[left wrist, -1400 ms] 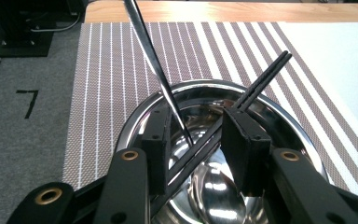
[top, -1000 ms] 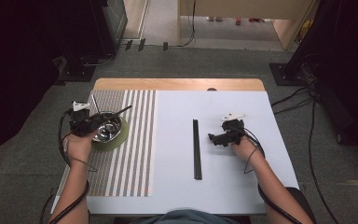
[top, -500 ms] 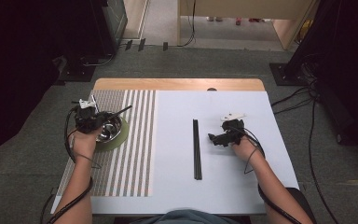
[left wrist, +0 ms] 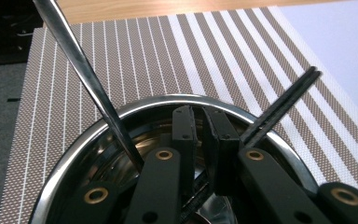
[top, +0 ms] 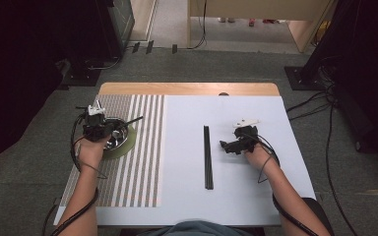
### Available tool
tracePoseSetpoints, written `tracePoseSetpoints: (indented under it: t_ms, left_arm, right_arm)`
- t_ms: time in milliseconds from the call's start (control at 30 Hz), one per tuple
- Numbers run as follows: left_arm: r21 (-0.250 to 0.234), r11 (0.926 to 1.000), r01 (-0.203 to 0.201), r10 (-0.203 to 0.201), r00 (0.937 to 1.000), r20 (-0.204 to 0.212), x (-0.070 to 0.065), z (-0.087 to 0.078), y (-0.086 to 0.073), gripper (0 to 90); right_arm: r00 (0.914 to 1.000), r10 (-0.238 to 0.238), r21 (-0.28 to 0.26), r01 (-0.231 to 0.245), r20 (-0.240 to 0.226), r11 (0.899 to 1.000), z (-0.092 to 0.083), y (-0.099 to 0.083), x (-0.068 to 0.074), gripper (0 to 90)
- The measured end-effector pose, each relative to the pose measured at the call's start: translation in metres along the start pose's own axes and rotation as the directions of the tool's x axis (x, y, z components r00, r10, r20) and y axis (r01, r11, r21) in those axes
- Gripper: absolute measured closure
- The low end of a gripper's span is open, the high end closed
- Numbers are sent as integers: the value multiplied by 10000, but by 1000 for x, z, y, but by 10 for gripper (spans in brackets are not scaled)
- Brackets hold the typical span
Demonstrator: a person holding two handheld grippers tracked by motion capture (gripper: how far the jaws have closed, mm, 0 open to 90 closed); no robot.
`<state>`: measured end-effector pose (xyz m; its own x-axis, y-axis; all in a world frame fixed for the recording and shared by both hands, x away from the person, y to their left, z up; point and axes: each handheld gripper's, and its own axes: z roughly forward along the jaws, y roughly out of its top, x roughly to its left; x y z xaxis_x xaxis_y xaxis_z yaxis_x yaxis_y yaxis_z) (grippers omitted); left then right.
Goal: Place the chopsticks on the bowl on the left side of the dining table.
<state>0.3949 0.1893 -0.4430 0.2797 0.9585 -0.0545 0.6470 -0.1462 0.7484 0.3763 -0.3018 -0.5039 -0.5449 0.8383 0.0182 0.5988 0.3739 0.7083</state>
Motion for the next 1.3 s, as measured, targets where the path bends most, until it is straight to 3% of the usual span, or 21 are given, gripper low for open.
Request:
tracePoseSetpoints:
  t_ms: [933,1067,1200,1300]
  left_arm:
    - [325,9983,-487,461,9961,758,-12,-7,-9,831]
    - [85,9991,-405,397,9961,788,-9,-18,-7,831]
    - [-94,9992,-386,390,9979,517,-3,-38,-9,869]
    - [-213,9997,-86,95,9990,425,5,-49,-12,887]
  right_arm:
    - [10000,7,4,-7,17,10000,0,0,0,5]
    - [10000,12,14,-12,18,10000,0,0,0,5]
    - [10000,-4,4,4,7,10000,0,0,0,4]
    - [10000,10,15,-10,16,10000,0,0,0,5]
